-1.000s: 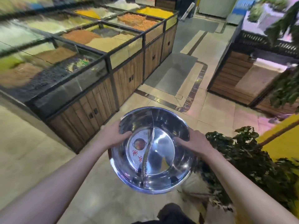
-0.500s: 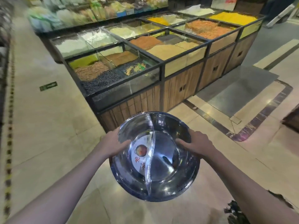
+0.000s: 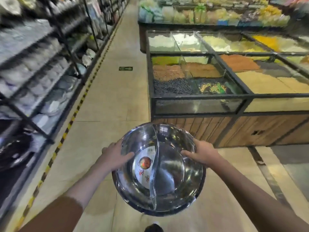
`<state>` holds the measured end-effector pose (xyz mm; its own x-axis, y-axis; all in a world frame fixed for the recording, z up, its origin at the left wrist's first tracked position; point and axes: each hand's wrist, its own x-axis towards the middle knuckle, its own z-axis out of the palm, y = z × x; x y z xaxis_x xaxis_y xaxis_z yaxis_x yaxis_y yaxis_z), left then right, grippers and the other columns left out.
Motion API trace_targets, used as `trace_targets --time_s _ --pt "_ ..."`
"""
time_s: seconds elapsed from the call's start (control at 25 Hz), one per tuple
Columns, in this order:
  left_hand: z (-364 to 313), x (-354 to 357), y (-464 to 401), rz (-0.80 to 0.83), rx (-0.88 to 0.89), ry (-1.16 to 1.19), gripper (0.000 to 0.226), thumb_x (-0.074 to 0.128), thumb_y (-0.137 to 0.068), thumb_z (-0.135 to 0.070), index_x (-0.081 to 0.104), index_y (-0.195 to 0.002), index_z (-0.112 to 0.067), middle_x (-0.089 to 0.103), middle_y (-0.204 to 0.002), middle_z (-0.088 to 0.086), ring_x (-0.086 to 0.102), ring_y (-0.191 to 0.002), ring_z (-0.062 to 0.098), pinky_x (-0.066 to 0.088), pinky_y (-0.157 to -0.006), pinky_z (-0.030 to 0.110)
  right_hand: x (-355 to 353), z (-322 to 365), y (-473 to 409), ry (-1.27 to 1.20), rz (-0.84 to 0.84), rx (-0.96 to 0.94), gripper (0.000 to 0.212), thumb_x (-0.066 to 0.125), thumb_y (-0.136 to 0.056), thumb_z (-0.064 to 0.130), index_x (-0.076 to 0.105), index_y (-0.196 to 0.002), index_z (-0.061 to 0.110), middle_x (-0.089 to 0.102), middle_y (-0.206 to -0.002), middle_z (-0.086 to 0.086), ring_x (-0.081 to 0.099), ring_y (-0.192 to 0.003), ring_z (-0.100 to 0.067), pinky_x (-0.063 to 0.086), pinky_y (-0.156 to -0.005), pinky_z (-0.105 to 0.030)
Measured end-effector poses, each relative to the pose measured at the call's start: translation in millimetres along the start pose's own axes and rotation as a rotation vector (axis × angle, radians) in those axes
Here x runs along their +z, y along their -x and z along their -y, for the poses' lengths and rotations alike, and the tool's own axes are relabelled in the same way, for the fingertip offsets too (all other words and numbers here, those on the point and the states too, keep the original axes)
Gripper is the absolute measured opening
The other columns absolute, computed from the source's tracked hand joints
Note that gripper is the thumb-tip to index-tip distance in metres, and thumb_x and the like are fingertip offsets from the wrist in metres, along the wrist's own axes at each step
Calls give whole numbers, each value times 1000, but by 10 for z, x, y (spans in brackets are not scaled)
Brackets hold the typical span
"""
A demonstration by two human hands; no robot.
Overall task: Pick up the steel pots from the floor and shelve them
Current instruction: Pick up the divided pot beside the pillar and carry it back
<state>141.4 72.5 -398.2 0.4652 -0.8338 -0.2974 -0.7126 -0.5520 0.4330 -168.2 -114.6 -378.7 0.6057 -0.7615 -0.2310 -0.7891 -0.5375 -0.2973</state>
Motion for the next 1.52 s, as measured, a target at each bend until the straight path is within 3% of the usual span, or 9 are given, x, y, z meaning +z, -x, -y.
trace_targets --time_s 0.12,0.28,0.44,0.56,0.68,0.8,0.96,1.2,1.52 --pt "242 -188 -242 -67 -108 21 93 51 -84 -73 25 -157 -23 50 -142 13 45 -131 38 37 -109 45 -204 314 -678 62 4 -111 70 55 -85 75 57 -129 20 66 -92 4 63 -83 -18 54 -79 -35" --pt "563 -475 -413 -151 -191 88 87 52 -89 -66 21 -158 -23 50 -142 12 42 -134 34 33 -111 46 -402 818 -1477 182 64 -257 72 57 -88 68 53 -139 16 74 -104 -8 69 -95 -28 53 -82 -36" --pt "980 -648 -384 -181 -371 202 90 55 -87 -66 18 -160 -29 42 -148 10 34 -138 41 41 -107 49 -379 1386 -2042 137 102 -375 63 60 -88 65 59 -130 18 73 -96 -7 68 -88 -27 53 -79 -36" --pt "1368 -743 -336 -231 -506 250 94 55 -88 -65 11 -162 -28 35 -155 11 30 -141 44 40 -105 50 -226 1920 -2479 128 154 -498 60 60 -88 66 60 -126 19 65 -83 0 60 -78 -23 43 -70 -32" --pt "1677 -839 -262 -270 -590 272 93 55 -88 -64 10 -162 -29 42 -150 14 39 -136 44 40 -109 49 -60 2461 -2886 115 224 -609 59 55 -85 75 61 -115 23 67 -83 4 62 -76 -18 43 -63 -26" --pt "1970 -1053 -265 -310 -663 279 90 56 -86 -64 16 -160 -31 54 -139 12 55 -124 41 45 -104 50 94 3054 -3322 136 277 -709 61 54 -85 76 62 -112 23 68 -86 -2 63 -80 -23 44 -68 -30" --pt "2328 -1364 -266 -393 -831 246 87 57 -88 -63 23 -159 -28 48 -152 9 46 -136 36 38 -110 47 225 3909 -3813 189 328 -885 63 55 -87 73 62 -121 20 69 -92 -5 65 -90 -26 42 -72 -29" --pt "2763 -1309 185 -514 -1104 380 87 59 -88 -59 22 -159 -26 49 -148 15 46 -135 39 37 -111 46 632 5224 -3974 220 462 -1122 59 59 -86 69 62 -124 24 65 -86 1 68 -95 -26 41 -70 -29" --pt "3657 -1165 1088 -585 -1298 551 79 59 -90 -57 29 -157 -27 53 -141 14 47 -131 35 38 -109 41 1578 6652 -3416 380 626 -1269 61 58 -82 70 61 -129 31 72 -115 -3 65 -107 -25 52 -91 -35"
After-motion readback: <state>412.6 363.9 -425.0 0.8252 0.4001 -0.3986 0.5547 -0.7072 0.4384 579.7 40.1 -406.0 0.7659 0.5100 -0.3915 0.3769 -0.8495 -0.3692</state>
